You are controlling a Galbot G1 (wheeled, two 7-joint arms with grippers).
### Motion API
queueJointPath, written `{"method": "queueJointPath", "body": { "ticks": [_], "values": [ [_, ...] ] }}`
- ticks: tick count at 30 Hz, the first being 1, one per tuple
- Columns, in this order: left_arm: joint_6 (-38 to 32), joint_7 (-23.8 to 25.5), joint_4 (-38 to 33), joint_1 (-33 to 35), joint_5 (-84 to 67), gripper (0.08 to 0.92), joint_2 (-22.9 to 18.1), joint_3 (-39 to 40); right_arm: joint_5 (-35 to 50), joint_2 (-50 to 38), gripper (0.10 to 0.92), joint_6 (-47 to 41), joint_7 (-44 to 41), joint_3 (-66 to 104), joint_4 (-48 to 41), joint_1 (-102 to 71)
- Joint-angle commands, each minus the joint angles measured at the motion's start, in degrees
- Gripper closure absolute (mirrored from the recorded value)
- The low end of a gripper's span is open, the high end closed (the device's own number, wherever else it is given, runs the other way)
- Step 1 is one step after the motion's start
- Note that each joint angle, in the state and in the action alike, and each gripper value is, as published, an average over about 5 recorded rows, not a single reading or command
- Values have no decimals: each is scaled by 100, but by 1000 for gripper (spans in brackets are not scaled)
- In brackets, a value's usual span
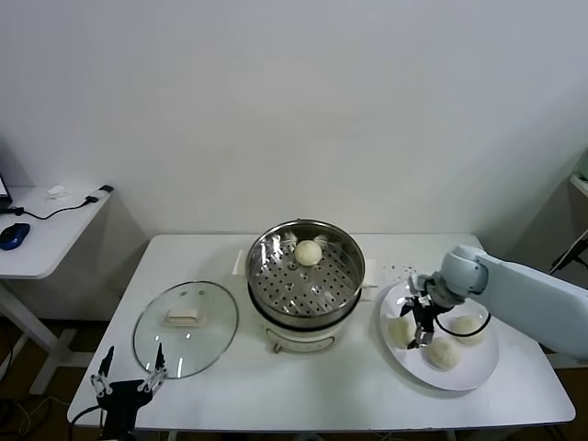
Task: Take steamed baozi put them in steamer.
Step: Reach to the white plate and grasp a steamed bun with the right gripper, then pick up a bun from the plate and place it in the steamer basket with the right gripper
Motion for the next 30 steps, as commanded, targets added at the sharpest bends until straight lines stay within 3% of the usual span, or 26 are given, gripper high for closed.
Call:
{"method": "queueJointPath", "body": {
  "ticks": [1,9,18,25,30],
  "values": [
    [-1,-1,-9,2,3,177,-2,-3,-41,99,275,-16,-13,105,-82,-137],
    [-32,-8,19,28,8,177,-9,17,-19,45,401,40,-76,109,-107,-70],
    [-48,-13,-5,81,11,177,-16,21,352,-239,430,40,-67,-39,132,394],
    [-35,-5,-63,159,-2,177,68,9,1474,-619,432,133,-176,-1683,481,2881],
    [-4,7,-115,154,20,177,61,96,2500,-28,429,321,-283,-3285,297,5092]
  ]
}}
